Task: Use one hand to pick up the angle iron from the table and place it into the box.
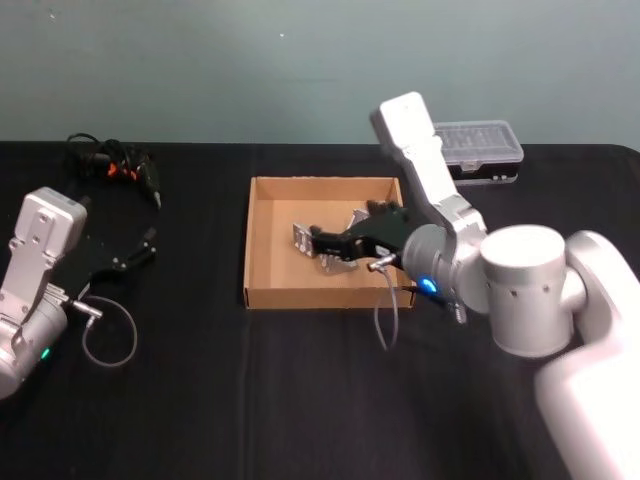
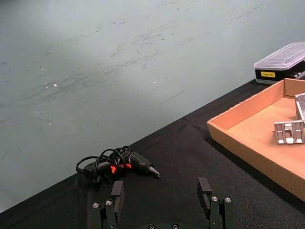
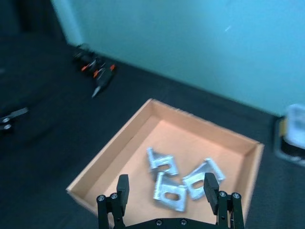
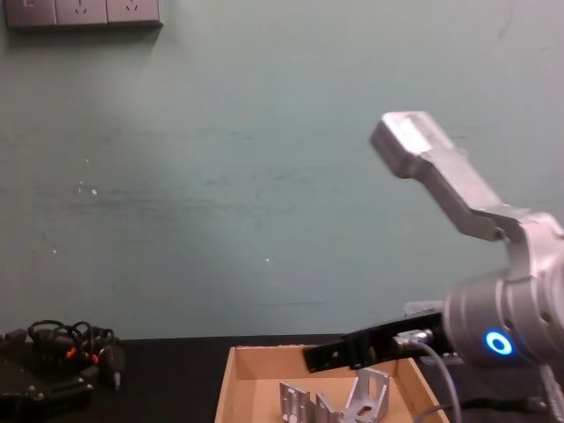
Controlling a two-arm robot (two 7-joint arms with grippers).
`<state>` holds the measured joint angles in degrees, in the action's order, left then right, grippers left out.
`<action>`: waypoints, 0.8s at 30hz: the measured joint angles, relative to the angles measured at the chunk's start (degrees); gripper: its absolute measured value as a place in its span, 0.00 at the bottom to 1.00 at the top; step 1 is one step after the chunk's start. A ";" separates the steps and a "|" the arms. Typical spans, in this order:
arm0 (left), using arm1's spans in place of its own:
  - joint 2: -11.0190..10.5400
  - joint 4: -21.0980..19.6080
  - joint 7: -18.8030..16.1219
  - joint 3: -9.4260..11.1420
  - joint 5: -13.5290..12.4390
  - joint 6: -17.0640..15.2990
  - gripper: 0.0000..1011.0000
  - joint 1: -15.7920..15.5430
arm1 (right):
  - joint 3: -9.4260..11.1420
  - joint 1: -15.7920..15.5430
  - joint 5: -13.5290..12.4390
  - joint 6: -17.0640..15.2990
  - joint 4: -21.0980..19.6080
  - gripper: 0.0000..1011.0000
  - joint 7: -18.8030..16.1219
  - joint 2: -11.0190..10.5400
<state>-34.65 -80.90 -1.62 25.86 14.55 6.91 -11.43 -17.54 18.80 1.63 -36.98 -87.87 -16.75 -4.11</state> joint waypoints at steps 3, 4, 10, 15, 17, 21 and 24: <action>0.00 0.00 0.00 0.00 0.00 0.00 1.00 0.00 | 0.62 -2.83 1.54 4.74 -1.93 0.99 3.16 0.01; 0.00 0.00 0.00 0.00 0.00 0.00 1.00 0.00 | 0.75 -3.42 1.84 5.73 -2.24 0.99 3.72 0.02; 0.00 0.00 0.00 0.00 0.00 0.00 1.00 0.00 | 1.44 -6.94 4.30 13.89 -3.28 0.99 7.14 0.07; 0.01 0.00 0.00 0.00 0.00 0.00 1.00 0.00 | 2.22 -7.79 5.69 17.22 -2.67 0.99 8.69 0.44; 0.00 0.00 0.00 0.00 0.00 0.00 1.00 0.00 | 2.44 -7.94 6.12 18.14 -2.30 0.99 9.16 0.55; 0.00 0.00 0.00 0.00 0.00 0.00 1.00 0.00 | 2.78 -8.18 7.66 19.57 -1.34 0.99 10.34 0.59; 0.00 0.00 0.00 0.00 0.00 0.00 1.00 0.00 | 2.94 -8.19 8.95 19.61 -0.90 0.99 10.81 0.36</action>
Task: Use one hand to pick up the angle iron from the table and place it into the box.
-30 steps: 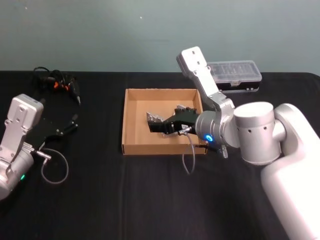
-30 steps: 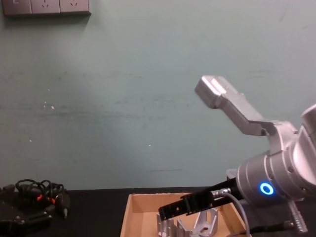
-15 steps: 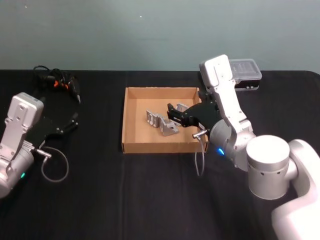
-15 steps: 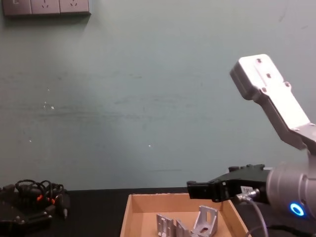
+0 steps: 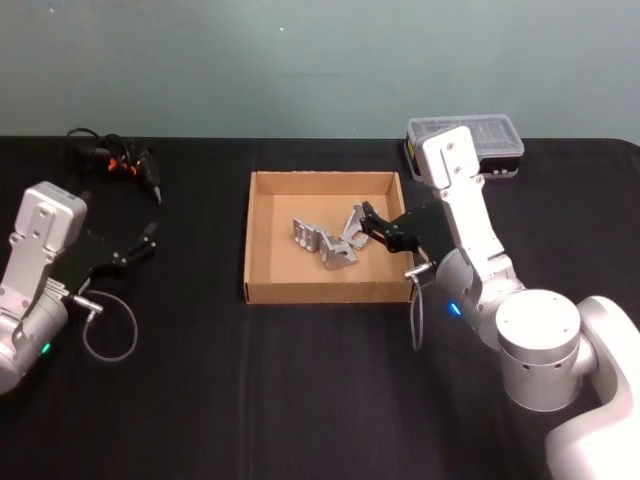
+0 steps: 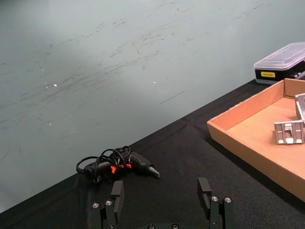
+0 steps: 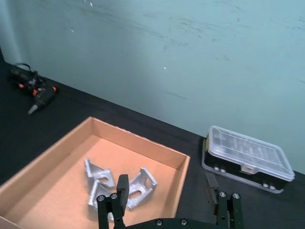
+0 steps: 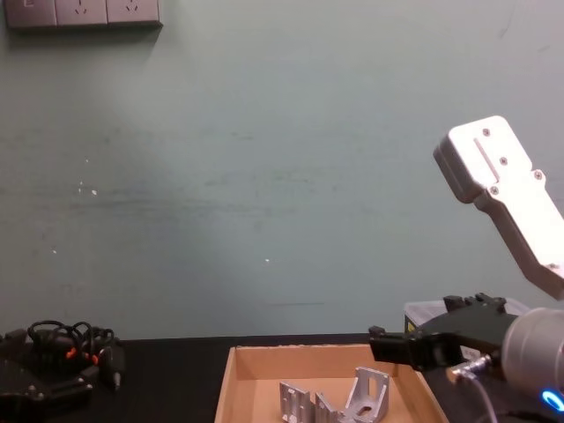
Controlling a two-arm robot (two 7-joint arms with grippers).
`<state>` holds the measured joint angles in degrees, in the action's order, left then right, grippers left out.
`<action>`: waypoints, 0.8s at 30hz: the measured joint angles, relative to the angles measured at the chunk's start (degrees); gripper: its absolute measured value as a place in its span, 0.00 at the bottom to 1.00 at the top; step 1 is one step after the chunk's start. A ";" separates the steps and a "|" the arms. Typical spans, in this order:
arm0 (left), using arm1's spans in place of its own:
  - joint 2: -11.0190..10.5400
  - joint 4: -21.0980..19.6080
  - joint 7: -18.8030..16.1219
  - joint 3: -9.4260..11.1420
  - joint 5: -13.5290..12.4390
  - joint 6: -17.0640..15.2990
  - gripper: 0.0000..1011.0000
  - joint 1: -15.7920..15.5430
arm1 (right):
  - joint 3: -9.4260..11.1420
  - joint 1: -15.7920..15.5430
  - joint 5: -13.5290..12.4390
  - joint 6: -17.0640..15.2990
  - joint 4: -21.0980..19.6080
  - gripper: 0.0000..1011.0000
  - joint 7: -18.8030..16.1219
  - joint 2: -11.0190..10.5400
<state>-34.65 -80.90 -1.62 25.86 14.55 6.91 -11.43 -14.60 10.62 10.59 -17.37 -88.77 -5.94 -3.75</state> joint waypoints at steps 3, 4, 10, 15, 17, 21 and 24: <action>0.00 0.00 0.00 0.00 0.00 0.00 1.00 0.00 | 0.00 0.00 1.39 -0.40 -0.06 0.99 0.12 -0.50; 0.00 0.00 0.00 0.00 0.00 0.00 1.00 0.00 | -0.02 -0.01 1.71 -0.53 -0.17 0.99 0.09 -0.66; 0.00 0.00 0.00 0.00 0.00 0.00 1.00 0.00 | 0.07 -0.39 3.71 -1.74 -1.01 0.99 -0.89 -1.92; 0.00 0.00 0.00 0.00 0.00 0.00 1.00 0.00 | 0.29 -0.64 4.40 -2.36 -1.19 0.99 -1.68 -2.26; 0.00 0.00 0.00 0.00 0.00 0.00 1.00 0.00 | 0.28 -0.62 4.39 -2.35 -1.18 0.99 -1.69 -2.24; 0.00 0.00 0.00 0.00 0.00 0.00 1.00 0.00 | 0.26 -0.59 4.34 -2.34 -1.18 0.99 -1.69 -2.23; 0.00 0.00 0.00 0.00 0.00 0.00 1.00 0.00 | 0.24 -0.57 4.31 -2.32 -1.18 0.99 -1.69 -2.22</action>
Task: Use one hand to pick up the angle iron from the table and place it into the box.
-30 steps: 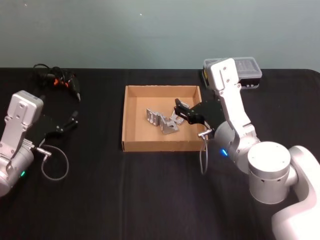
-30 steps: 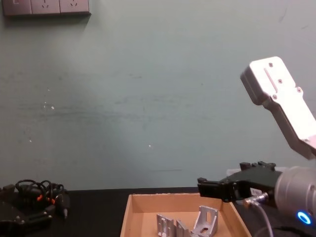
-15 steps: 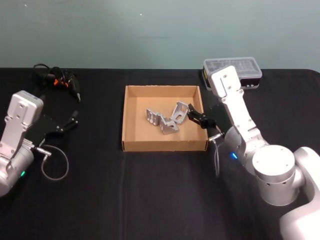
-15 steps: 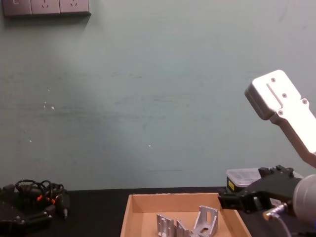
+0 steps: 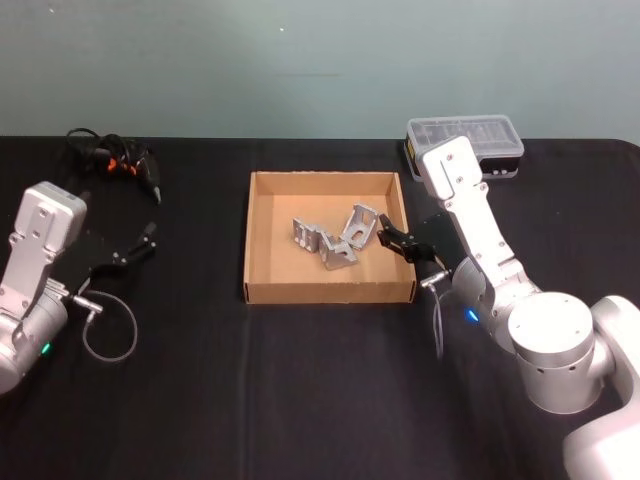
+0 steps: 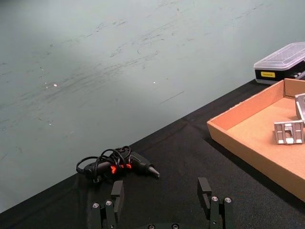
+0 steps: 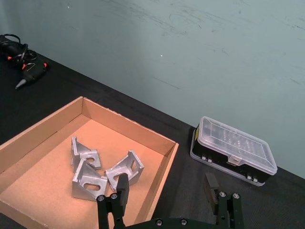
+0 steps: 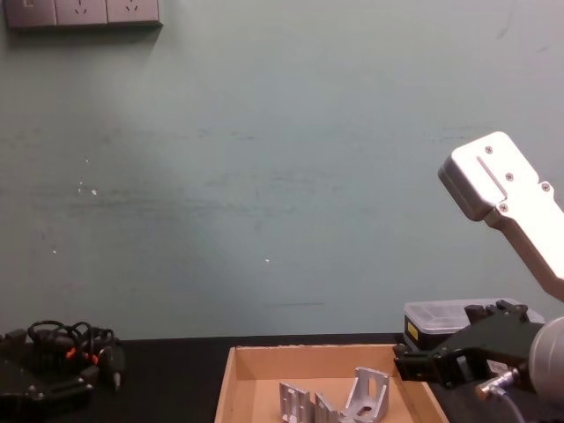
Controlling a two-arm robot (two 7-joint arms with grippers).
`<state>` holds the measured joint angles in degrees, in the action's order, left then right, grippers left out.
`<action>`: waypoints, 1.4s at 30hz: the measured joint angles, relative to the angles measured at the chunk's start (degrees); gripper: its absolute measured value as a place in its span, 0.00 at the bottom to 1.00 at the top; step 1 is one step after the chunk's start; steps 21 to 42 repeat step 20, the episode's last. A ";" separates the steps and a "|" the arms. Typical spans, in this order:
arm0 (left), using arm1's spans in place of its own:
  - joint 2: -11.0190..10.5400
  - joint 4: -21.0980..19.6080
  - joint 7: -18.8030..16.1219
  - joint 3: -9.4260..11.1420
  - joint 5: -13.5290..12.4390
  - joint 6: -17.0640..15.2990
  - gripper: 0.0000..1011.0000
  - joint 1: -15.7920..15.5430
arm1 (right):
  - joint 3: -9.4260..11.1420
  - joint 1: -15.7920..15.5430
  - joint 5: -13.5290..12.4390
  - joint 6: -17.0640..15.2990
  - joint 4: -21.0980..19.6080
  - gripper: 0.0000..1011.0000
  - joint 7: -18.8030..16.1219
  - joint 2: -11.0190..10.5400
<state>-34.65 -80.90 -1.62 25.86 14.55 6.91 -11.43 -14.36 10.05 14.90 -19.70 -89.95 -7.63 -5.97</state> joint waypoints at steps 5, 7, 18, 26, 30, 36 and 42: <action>0.00 0.00 0.00 0.00 0.00 0.00 1.00 0.00 | -0.03 0.03 -0.04 0.03 0.00 0.99 0.00 0.03; 0.00 0.00 0.00 0.00 0.00 0.00 1.00 0.00 | -0.04 0.04 -0.07 0.04 0.00 0.99 0.00 0.03; 0.00 0.00 0.00 0.00 0.00 0.00 1.00 0.00 | -0.08 0.09 -0.16 0.10 0.03 0.99 0.06 0.06; 0.00 0.00 0.00 0.00 0.00 0.00 1.00 0.00 | -0.08 0.09 -0.17 0.10 0.04 0.99 0.07 0.07; 0.00 0.00 0.00 0.00 0.00 0.00 1.00 0.00 | -0.08 0.09 -0.17 0.10 0.04 0.99 0.07 0.07; 0.00 0.00 0.00 0.00 0.00 0.00 1.00 0.00 | -0.08 0.09 -0.17 0.10 0.04 0.99 0.07 0.07; 0.00 0.00 0.00 0.00 0.00 0.00 1.00 0.00 | -0.08 0.09 -0.17 0.10 0.04 0.99 0.07 0.07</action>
